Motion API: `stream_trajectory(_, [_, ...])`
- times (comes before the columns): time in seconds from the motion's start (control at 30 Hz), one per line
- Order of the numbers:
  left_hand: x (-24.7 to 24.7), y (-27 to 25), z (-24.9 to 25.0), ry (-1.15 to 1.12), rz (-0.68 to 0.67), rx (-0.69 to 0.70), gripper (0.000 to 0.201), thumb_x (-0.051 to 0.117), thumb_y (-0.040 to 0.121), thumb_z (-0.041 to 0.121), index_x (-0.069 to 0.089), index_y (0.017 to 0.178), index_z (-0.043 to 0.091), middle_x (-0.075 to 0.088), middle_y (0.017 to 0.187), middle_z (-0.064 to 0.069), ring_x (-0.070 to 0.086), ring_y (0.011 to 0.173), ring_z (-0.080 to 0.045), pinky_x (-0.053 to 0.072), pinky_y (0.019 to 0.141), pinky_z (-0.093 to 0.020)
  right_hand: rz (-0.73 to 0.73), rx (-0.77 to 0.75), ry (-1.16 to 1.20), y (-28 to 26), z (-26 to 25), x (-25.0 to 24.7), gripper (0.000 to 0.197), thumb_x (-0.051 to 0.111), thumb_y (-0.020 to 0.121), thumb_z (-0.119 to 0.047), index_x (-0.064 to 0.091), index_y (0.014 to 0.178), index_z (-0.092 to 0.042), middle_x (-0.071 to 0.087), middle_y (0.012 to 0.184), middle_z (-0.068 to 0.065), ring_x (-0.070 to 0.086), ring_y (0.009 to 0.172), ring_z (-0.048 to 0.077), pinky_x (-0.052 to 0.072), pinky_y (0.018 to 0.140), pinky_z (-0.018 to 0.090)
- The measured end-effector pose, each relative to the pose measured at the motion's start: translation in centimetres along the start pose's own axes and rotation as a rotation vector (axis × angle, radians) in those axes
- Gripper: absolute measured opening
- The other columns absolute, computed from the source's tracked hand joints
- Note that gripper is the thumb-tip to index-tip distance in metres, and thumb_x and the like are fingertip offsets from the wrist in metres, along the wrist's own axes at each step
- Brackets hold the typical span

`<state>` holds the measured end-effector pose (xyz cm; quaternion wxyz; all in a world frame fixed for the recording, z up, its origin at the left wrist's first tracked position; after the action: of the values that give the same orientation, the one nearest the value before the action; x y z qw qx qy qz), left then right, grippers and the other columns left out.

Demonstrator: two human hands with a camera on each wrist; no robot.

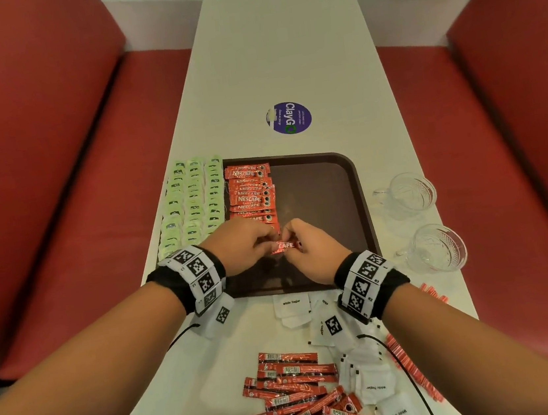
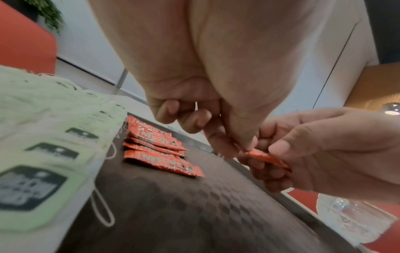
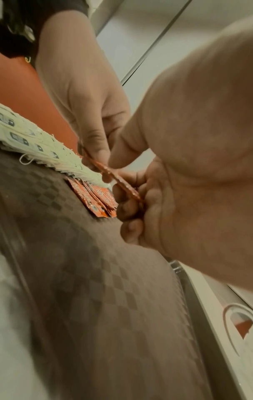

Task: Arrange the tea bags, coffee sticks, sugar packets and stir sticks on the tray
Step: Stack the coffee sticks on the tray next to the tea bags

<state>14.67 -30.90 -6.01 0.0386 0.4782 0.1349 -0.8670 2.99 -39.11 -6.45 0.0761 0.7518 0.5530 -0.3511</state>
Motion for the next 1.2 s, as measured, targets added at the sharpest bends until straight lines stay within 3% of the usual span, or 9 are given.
stream_trajectory(0.13, [-0.3, -0.5, -0.8, 0.032, 0.037, -0.037, 0.01, 0.064, 0.094, 0.034, 0.072, 0.099, 0.029, 0.066, 0.087, 0.013, 0.057, 0.084, -0.009, 0.04, 0.073, -0.027, 0.044, -0.013, -0.002, 0.3, 0.5, -0.2, 0.026, 0.055, 0.096, -0.012, 0.05, 0.117, -0.027, 0.062, 0.088, -0.005, 0.059, 0.072, 0.009, 0.046, 0.068, 0.02])
stream_trajectory(0.3, [0.2, -0.7, -0.7, 0.11, 0.045, -0.021, 0.013, 0.066, 0.091, 0.042, 0.071, 0.098, 0.033, 0.059, 0.087, 0.017, 0.049, 0.089, -0.008, 0.037, 0.075, -0.028, 0.043, -0.049, 0.012, 0.2, 0.3, -0.1, 0.03, 0.059, 0.095, -0.01, 0.053, 0.122, -0.023, 0.062, 0.089, -0.007, 0.059, 0.076, 0.006, 0.051, 0.077, 0.024])
stream_trajectory(0.37, [0.1, -0.5, -0.9, 0.13, 0.061, -0.034, 0.012, 0.066, 0.091, 0.04, 0.072, 0.098, 0.032, 0.062, 0.089, 0.015, 0.05, 0.09, -0.009, 0.041, 0.079, -0.03, 0.068, -0.037, 0.012, 0.2, 0.4, -0.1, 0.036, 0.061, 0.094, -0.012, 0.05, 0.127, -0.022, 0.062, 0.088, -0.007, 0.058, 0.071, 0.004, 0.049, 0.073, 0.022])
stream_trajectory(0.47, [-0.5, -0.2, -2.5, 0.202, 0.095, -0.168, 0.011, 0.066, 0.091, 0.041, 0.072, 0.096, 0.033, 0.067, 0.091, 0.01, 0.057, 0.089, -0.013, 0.049, 0.084, -0.034, 0.088, 0.03, -0.032, 0.1, 1.4, -0.2, 0.053, 0.066, 0.092, -0.021, 0.042, 0.139, -0.025, 0.061, 0.092, -0.009, 0.059, 0.074, 0.005, 0.048, 0.073, 0.02])
stream_trajectory(0.57, [-0.8, 0.1, -4.1, 0.262, 0.081, -0.307, 0.01, 0.068, 0.089, 0.042, 0.071, 0.095, 0.034, 0.068, 0.088, 0.008, 0.061, 0.088, -0.015, 0.051, 0.085, -0.036, 0.02, 0.03, -0.114, -0.3, 2.0, 0.1, 0.043, 0.066, 0.092, -0.027, 0.049, 0.131, -0.026, 0.06, 0.096, -0.01, 0.058, 0.079, 0.005, 0.048, 0.075, 0.023])
stream_trajectory(0.73, [-0.6, 0.9, -4.8, 0.328, 0.06, -0.371, 0.013, 0.071, 0.086, 0.045, 0.072, 0.091, 0.034, 0.069, 0.086, 0.01, 0.059, 0.095, -0.015, 0.05, 0.086, -0.037, -0.149, -0.016, -0.194, -1.9, 1.6, 1.3, 0.023, 0.067, 0.091, -0.028, 0.06, 0.113, -0.024, 0.066, 0.086, -0.011, 0.061, 0.078, 0.005, 0.052, 0.076, 0.026])
stream_trajectory(0.93, [-0.4, 1.6, -4.1, 0.345, 0.08, -0.337, 0.019, 0.074, 0.081, 0.05, 0.071, 0.094, 0.037, 0.068, 0.091, 0.012, 0.058, 0.096, -0.015, 0.05, 0.086, -0.038, -0.259, -0.064, -0.273, -4.1, 1.3, 2.9, 0.026, 0.071, 0.087, -0.032, 0.063, 0.111, -0.024, 0.068, 0.086, -0.009, 0.063, 0.079, 0.009, 0.054, 0.078, 0.032])
stream_trajectory(1.2, [-0.4, 1.7, -3.1, 0.369, 0.05, -0.336, 0.015, 0.07, 0.085, 0.046, 0.071, 0.094, 0.034, 0.069, 0.089, 0.01, 0.06, 0.096, -0.015, 0.051, 0.087, -0.039, -0.374, -0.082, -0.371, -6.8, 0.6, 4.9, 0.039, 0.075, 0.082, -0.044, 0.064, 0.114, -0.025, 0.065, 0.097, -0.011, 0.061, 0.086, 0.011, 0.053, 0.079, 0.031])
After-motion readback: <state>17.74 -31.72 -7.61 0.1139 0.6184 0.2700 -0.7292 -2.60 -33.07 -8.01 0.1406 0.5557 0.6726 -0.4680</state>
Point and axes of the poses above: each hand's wrist, its own y-axis towards the middle knuckle, its own x-axis out of the palm, z = x × y, the point moved 6 cm from there along y, towards the middle knuckle
